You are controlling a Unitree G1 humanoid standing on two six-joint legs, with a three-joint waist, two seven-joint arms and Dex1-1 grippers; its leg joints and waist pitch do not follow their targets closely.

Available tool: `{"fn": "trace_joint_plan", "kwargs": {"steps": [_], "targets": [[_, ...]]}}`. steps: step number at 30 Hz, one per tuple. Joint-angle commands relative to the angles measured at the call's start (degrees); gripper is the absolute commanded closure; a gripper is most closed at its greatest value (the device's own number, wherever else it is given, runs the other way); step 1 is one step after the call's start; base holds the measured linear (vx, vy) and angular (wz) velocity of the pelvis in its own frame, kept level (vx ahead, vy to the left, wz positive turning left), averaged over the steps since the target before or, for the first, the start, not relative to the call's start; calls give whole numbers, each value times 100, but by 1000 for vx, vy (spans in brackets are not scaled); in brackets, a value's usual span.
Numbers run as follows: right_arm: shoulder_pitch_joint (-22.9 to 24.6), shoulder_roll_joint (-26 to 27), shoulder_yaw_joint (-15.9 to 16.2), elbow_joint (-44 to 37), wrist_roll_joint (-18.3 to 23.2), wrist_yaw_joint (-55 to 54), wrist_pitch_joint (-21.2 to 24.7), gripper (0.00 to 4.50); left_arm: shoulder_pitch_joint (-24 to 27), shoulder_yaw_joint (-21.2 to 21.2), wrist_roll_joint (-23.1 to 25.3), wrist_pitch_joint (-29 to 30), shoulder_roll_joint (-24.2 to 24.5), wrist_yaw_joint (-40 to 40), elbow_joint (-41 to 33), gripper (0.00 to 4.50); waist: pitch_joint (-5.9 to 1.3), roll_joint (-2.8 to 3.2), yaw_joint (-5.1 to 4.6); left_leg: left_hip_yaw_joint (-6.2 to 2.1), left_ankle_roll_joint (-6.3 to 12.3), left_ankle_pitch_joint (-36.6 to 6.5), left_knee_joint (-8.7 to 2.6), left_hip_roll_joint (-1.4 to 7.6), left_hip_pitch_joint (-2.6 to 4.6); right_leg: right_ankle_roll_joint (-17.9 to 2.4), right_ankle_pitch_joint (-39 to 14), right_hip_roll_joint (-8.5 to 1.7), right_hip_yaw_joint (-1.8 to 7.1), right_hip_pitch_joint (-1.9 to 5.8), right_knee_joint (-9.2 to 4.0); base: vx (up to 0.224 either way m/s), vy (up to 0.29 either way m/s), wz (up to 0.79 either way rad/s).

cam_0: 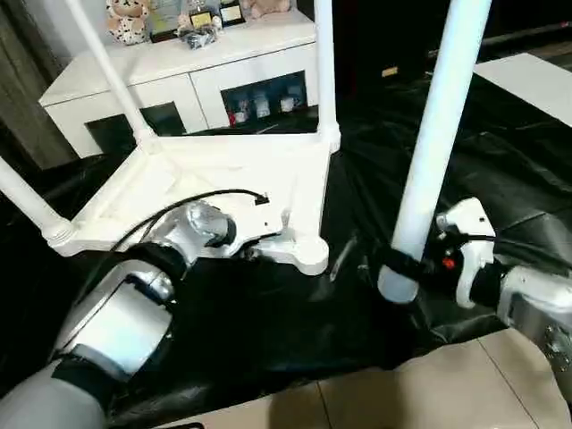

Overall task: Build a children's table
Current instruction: Pick table leg

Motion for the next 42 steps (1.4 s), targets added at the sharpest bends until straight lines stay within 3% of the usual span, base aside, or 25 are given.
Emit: {"fn": "trace_joint_plan", "kwargs": {"steps": [1, 2, 3, 7, 8, 11, 15, 16, 18, 19, 23, 26, 30, 31, 32, 34, 35, 36, 37, 38, 39, 40, 42], "targets": [[-25, -57, 46, -227, 110, 102, 94, 264, -33, 245, -111, 305, 118, -56, 143, 127, -372, -200, -17, -159, 425, -1864, -398, 149, 97, -911, -2544, -165, 87, 264, -565, 0, 0, 0], [-28, -74, 63, -230, 126, 123, 102, 264, -32, 312, -141, 415, 118, -112, 169, 143, -370, -181, -8, -163, 433, -1847, -396, 148, 101, -924, -2547, -168, 89, 260, -563, 0, 0, 0], [-31, -85, 73, -231, 135, 135, 106, 264, -31, 353, -159, 487, 116, -141, 185, 159, -370, -210, -10, -162, 441, -1844, -398, 150, 97, -925, -2546, -170, 89, 260, -565, 0, 0, 0], [-53, -142, 151, -220, 164, 217, 113, 264, -2, 477, -198, 924, 132, -351, 272, 176, -361, -217, 7, -167, 462, -1850, -403, 156, 107, -884, -2707, -181, 95, 237, -574, 0, 0, 0], [-53, -142, 151, -220, 164, 217, 113, 264, -2, 477, -198, 924, 132, -351, 272, 201, -361, -205, 14, -176, 454, -1852, -410, 162, 104, -879, -2687, -181, 97, 242, -566, 0, 0, 0], [-74, -164, 185, -213, 179, 242, 115, 264, 2, 525, -172, 1150, 138, -382, 307, 209, -366, -233, 27, -178, 467, -1824, -420, 173, 93, -903, -2560, -188, 103, 248, -558, 0, 0, 0], [-121, -199, 229, -166, 182, 280, 90, 264, -15, 629, -162, 1387, 139, -551, 316, 252, -367, -235, 25, -179, 521, -1687, -418, 173, 74, -964, -2375, -204, 112, 263, -539, 0, 0, 0], [-145, -203, 240, -138, 178, 290, 74, 264, -12, 630, -130, 1413, 148, -617, 308, 252, -370, -265, 25, -175, 531, -1666, -415, 170, 71, -973, -2349, -205, 113, 268, -540, 0, 0, 0], [-174, -207, 251, -100, 174, 303, 54, 264, -8, 638, -106, 1451, 155, -703, 294, 276, -368, -244, 36, -179, 557, -1600, -423, 183, 71, -1013, -2267, -209, 119, 269, -523, 0, 0, 0], [-233, -201, 278, -20, 155, 324, 8, 264, -2, 666, -115, 1539, 171, -828, 274, 276, -369, -277, 38, -173, 563, -1597, -424, 182, 71, -1024, -2245, -207, 119, 270, -526, 0, 0, 0], [-312, -159, 348, 110, 97, 350, -104, 264, 48, 762, -184, 1717, 180, -725, 227, 304, -370, -258, 66, -172, 589, -1518, -421, 190, 67, -1134, -2049, -222, 125, 281, -489, 0, 0, 0], [-398, -74, 397, 244, 67, 323, -202, 264, 155, 1064, -419, 1975, 139, -543, 120, 313, -361, -265, 77, -169, 583, -1549, -425, 188, 72, -1169, -2087, -230, 122, 283, -494, 0, 0, 0], [-482, 95, 462, 424, -24, 205, -339, 264, 446, 1160, -504, 1980, 168, -523, -168, 324, -351, -276, 82, -187, 574, -1596, -441, 183, 42, -1136, -2264, -238, 108, 295, -492, 0, 0, 0], [-531, 218, 456, 528, -74, 66, -389, 264, 623, 1235, -573, 2044, 191, -580, -407, 328, -351, -323, 80, -178, 555, -1650, -440, 181, 62, -1114, -2359, -229, 109, 272, -511, 0, 0, 0], [-583, 335, 432, 632, -111, -77, -419, 264, 806, 1315, -652, 2211, 217, -635, -723, 335, -338, -289, 70, -186, 526, -1683, -452, 183, 53, -1118, -2433, -234, 111, 273, -494, 0, 0, 0], [-643, 449, 415, 756, -158, -228, -445, 264, 1113, 1411, -767, 2522, 269, -675, -1323, 343, -338, -331, 83, -190, 493, -1735, -465, 205, 74, -1101, -2491, -234, 124, 246, -496, 0, 0, 0], [-667, 497, 411, 806, -176, -287, -461, 264, 1276, 1443, -805, 2655, 305, -687, -1624, 351, -324, -304, 80, -194, 465, -1787, -484, 223, 83, -1103, -2496, -229, 133, 226, -495, 0, 0, 0], [-687, 539, 412, 852, -187, -334, -473, 264, 1460, 1464, -819, 2749, 344, -687, -1965, 351, -329, -347, 88, -180, 427, -1846, -478, 215, 105, -1089, -2533, -222, 141, 212, -492, 0, 0, 0], [-705, 577, 414, 895, -197, -372, -487, 264, 1642, 1481, -824, 2827, 383, -681, -2301, 351, -333, -315, 95, -206, 413, -1819, -491, 237, 92, -1110, -2487, -252, 149, 238, -461, 0, 0, 0], [-732, 615, 421, 949, -207, -400, -497, 264, 1870, 1464, -829, 2922, 427, -698, -2736, 360, -318, -392, 63, -194, 432, -1819, -505, 220, 42, -1024, -2576, -226, 135, 234, -484, 0, 0, 0], [-772, 675, 437, 1027, -244, -434, -519, 264, 2287, 1381, -800, 2725, 529, -783, -3481, 365, -339, -338, 98, -220, 395, -1813, -506, 266, 91, -1021, -2552, -275, 160, 221, -464, 0, 0, 0], [-801, 694, 447, 1069, -262, -447, -527, 264, 2449, 1373, -808, 2804, 559, -791, -3788, 371, -327, -341, 54, -217, 405, -1788, -520, 259, 45, -996, -2503, -256, 158, 231, -454, 0, 0, 0], [-842, 713, 452, 1116, -278, -468, -526, 264, 2629, 1383, -825, 2996, 582, -773, -4153, 377, -336, -340, 78, -190, 355, -1891, -509, 251, 115, -945, -2602, -242, 164, 175, -478, 0, 0, 0]]}}
